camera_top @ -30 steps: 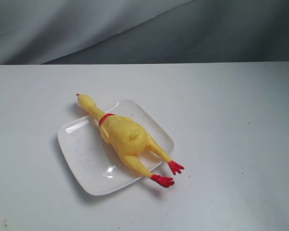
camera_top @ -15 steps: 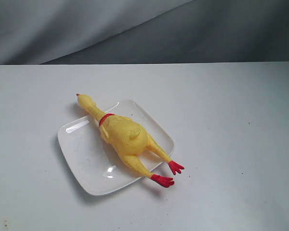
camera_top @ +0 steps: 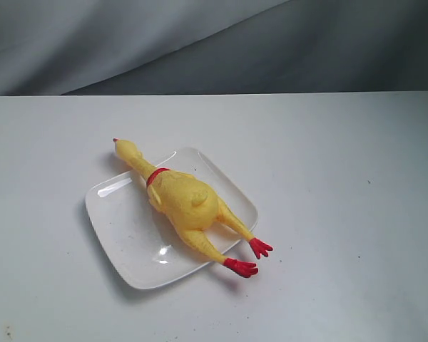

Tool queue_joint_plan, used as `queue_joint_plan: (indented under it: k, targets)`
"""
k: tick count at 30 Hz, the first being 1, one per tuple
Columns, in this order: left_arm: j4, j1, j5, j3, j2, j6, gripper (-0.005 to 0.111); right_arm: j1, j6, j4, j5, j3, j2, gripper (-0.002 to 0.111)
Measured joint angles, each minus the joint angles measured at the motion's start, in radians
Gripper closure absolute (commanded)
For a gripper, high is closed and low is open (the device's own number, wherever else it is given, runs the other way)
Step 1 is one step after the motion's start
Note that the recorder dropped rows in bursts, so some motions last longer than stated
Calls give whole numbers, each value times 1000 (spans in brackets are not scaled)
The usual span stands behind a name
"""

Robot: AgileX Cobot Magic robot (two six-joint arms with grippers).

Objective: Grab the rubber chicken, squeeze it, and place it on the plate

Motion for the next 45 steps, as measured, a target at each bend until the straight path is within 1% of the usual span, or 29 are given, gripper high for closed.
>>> queue_joint_plan:
  k: [4, 6, 7, 8, 10, 11, 12, 13, 14, 16, 18, 21, 26, 31, 36, 39, 45]
  targets:
    - [-12, 0, -2, 0, 0, 7, 106, 0, 0, 0, 0, 0, 0, 108]
    - [-94, 0, 7, 4, 0, 56, 106, 0, 0, 0, 0, 0, 0, 108]
    - [-234, 0, 20, 9, 0, 133, 106, 0, 0, 0, 0, 0, 0, 108]
    - [-418, 0, 43, 13, 0, 277, 106, 0, 0, 0, 0, 0, 0, 108]
    - [-709, 0, 82, 15, 0, 510, 106, 0, 0, 0, 0, 0, 0, 108]
    - [-878, 0, 108, 15, 0, 662, 106, 0, 0, 0, 0, 0, 0, 108]
    - [-1107, 0, 146, 15, 0, 882, 106, 0, 0, 0, 0, 0, 0, 108]
    - [-1303, 0, 183, 15, 0, 1087, 106, 0, 0, 0, 0, 0, 0, 108]
    - [-1411, 0, 208, 15, 0, 1209, 106, 0, 0, 0, 0, 0, 0, 108]
    - [-1539, 0, 234, 15, 0, 1348, 106, 0, 0, 0, 0, 0, 0, 108]
    - [-1588, 0, 245, 15, 0, 1415, 106, 0, 0, 0, 0, 0, 0, 108]
    - [-1611, 0, 252, 15, 0, 1443, 106, 0, 0, 0, 0, 0, 0, 108]
    - [-1616, 0, 274, 15, 0, 1408, 106, 0, 0, 0, 0, 0, 0, 108]
    - [-1616, 0, 330, 15, 0, 1373, 106, 0, 0, 0, 0, 0, 0, 108]
    - [-1626, 0, 441, 26, 0, 1366, 106, 0, 0, 0, 0, 0, 0, 108]
    - [-1631, 0, 472, 76, 2, 1354, 106, 0, 0, 0, 0, 0, 0, 108]
    - [-1654, 0, 485, 252, 4, 1322, 106, 0, 0, 0, 0, 0, 0, 108]
